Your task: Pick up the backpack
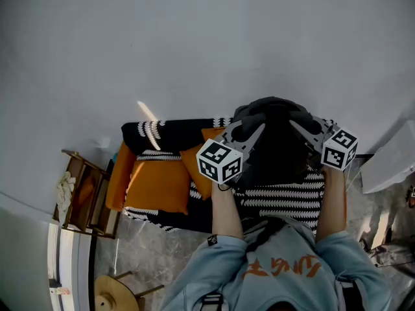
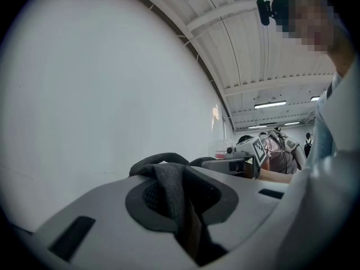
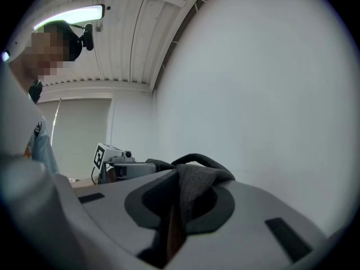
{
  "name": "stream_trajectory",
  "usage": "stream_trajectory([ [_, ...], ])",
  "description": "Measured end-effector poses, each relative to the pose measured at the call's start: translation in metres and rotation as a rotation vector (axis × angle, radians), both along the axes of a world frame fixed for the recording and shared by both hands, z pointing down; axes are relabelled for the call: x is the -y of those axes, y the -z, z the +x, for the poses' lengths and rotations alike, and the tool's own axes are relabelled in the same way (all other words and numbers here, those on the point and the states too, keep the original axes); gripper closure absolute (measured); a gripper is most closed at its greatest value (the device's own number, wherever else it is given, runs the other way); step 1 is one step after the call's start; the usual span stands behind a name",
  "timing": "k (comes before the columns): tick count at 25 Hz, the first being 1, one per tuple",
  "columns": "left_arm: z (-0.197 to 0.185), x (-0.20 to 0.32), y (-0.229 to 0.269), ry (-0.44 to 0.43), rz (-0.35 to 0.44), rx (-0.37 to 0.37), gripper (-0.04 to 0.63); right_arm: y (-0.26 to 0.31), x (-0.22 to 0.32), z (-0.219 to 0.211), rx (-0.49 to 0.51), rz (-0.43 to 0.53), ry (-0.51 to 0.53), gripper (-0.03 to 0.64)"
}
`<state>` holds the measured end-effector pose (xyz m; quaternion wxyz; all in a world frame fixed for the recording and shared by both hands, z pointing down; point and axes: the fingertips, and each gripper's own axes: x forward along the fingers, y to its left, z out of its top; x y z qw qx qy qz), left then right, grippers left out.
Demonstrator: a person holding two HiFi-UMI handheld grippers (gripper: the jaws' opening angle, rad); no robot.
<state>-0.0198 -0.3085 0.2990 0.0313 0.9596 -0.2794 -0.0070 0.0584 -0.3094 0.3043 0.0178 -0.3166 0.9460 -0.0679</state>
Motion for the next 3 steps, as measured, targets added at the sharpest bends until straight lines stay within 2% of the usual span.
stream_trajectory([
  [3, 0.0011, -0.0014, 0.0005, -0.001, 0.004, 0.0, 0.537, 0.0008, -0.0016, 0.0006, -0.008, 0.008, 0.004, 0.56],
])
